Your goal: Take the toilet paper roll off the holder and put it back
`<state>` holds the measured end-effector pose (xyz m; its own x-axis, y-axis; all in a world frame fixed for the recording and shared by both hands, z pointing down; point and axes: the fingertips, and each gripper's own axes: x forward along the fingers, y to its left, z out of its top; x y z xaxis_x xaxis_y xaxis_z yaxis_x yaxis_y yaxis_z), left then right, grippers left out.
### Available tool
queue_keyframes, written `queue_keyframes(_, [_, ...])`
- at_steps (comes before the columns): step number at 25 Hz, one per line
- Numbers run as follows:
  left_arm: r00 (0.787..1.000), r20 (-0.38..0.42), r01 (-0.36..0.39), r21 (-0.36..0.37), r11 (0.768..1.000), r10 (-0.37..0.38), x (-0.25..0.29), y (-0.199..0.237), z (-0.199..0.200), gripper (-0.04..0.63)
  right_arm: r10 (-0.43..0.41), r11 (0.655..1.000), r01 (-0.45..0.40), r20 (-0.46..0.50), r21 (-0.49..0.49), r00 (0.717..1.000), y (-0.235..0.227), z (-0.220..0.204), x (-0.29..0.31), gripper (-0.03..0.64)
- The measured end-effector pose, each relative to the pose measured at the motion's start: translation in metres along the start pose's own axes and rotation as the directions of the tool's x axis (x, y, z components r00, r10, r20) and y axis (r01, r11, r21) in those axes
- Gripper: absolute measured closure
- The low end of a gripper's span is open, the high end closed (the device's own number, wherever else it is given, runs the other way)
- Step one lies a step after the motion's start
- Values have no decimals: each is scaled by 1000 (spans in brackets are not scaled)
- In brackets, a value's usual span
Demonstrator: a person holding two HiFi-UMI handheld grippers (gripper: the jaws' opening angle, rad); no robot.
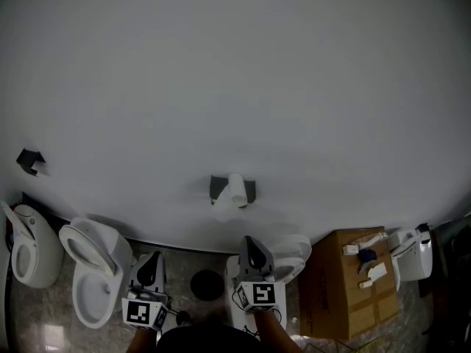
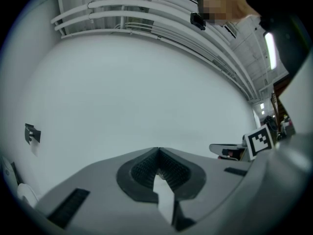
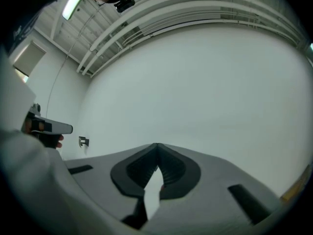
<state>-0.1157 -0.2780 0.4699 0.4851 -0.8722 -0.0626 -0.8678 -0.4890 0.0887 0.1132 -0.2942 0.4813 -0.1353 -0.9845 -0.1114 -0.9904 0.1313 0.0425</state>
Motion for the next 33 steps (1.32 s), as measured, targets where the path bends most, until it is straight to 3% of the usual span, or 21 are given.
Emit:
queue_keyframes(7, [1000,2,5,6,1000,-5,-8,1,2,592,-20,1000,20,89,4,996,1,27,-24,614])
queue_keyframes(33, [1000,-6,17,2,1000,-17,-12,5,4,592,-67,998,67,120,5,991,-7,37,-27,614])
